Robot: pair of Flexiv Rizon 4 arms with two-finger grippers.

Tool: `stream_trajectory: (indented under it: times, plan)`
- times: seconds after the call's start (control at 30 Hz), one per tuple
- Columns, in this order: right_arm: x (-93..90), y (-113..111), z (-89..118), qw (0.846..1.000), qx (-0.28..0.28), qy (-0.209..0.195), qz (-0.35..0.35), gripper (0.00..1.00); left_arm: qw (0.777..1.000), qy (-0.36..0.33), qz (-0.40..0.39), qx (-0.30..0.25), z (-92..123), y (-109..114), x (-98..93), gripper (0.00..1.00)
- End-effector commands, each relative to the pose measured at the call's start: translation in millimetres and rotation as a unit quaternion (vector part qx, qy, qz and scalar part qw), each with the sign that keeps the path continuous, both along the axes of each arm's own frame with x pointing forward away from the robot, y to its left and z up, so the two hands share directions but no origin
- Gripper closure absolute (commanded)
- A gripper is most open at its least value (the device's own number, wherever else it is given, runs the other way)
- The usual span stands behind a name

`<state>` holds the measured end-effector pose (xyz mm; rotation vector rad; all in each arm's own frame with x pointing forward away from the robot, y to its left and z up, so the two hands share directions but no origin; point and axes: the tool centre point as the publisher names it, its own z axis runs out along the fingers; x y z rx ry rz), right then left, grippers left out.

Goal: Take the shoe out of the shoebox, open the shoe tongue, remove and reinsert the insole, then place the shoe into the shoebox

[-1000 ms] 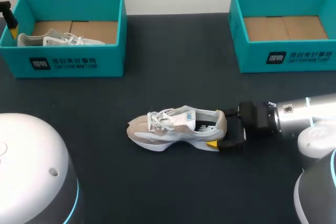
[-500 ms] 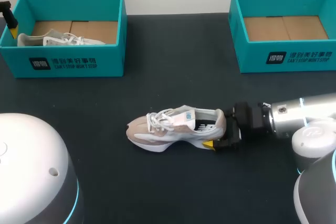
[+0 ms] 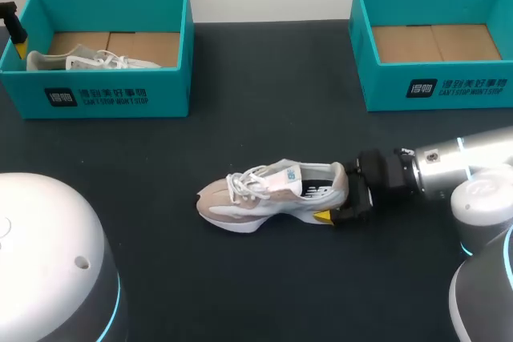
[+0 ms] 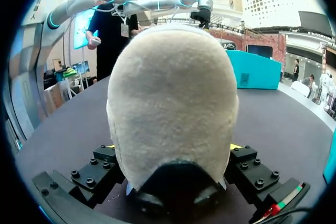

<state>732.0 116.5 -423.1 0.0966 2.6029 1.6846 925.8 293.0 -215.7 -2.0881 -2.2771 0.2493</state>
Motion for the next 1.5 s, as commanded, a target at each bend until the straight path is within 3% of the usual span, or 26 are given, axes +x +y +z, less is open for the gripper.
stream_trajectory:
  times: [0.03,0.83,0.9,1.03,1.1,1.2,1.23,1.3,1.33,1.37,1.4,1.5]
  plan:
    - [4.2,1.8,-3.3,1.000,-0.001,0.001,0.001,1.00,1.000,-0.001,0.000,0.001,0.2,0.1,-1.2,0.00]
    - [4.2,1.8,-3.3,1.000,-0.001,0.001,0.001,1.00,1.000,-0.001,0.000,0.001,0.2,0.1,-1.2,0.00]
    - [4.2,1.8,-3.3,1.000,-0.001,0.001,0.001,1.00,0.994,0.013,0.103,0.034,-1.6,-17.3,-8.0,0.00]
    - [4.2,1.8,-3.3,1.000,-0.001,0.001,0.001,1.00,0.946,0.028,0.319,0.060,3.8,-41.9,-21.0,0.00]
    - [4.2,1.8,-3.3,1.000,-0.001,0.001,0.001,1.00,0.902,0.028,0.423,0.080,2.2,-55.6,-24.7,0.00]
    - [4.2,1.8,-3.3,1.000,-0.001,0.001,0.001,1.00,0.810,0.040,0.579,0.083,2.7,-72.9,-33.6,0.00]
    - [4.2,1.8,-3.3,1.000,-0.001,0.001,0.001,1.00,0.792,0.045,0.605,0.069,4.7,-77.5,-39.7,0.00]
    - [4.2,1.8,-3.3,1.000,-0.001,0.001,0.001,1.00,0.708,0.057,0.696,0.100,7.0,-88.3,-50.5,0.00]
    - [4.2,1.8,-3.3,1.000,-0.001,0.001,0.001,1.00,0.689,0.063,0.716,0.093,8.1,-94.0,-58.0,0.00]
    - [4.2,1.8,-3.3,1.000,-0.001,0.001,0.001,1.00,0.652,0.056,0.746,0.123,7.8,-102.3,-65.5,0.00]
    - [4.2,1.8,-3.3,1.000,-0.001,0.001,0.001,1.00,0.664,0.064,0.737,0.110,9.0,-111.4,-74.7,0.00]
    - [4.2,1.8,-3.3,1.000,-0.001,0.001,0.001,1.00,0.664,0.064,0.737,0.110,9.0,-111.4,-74.7,0.00]
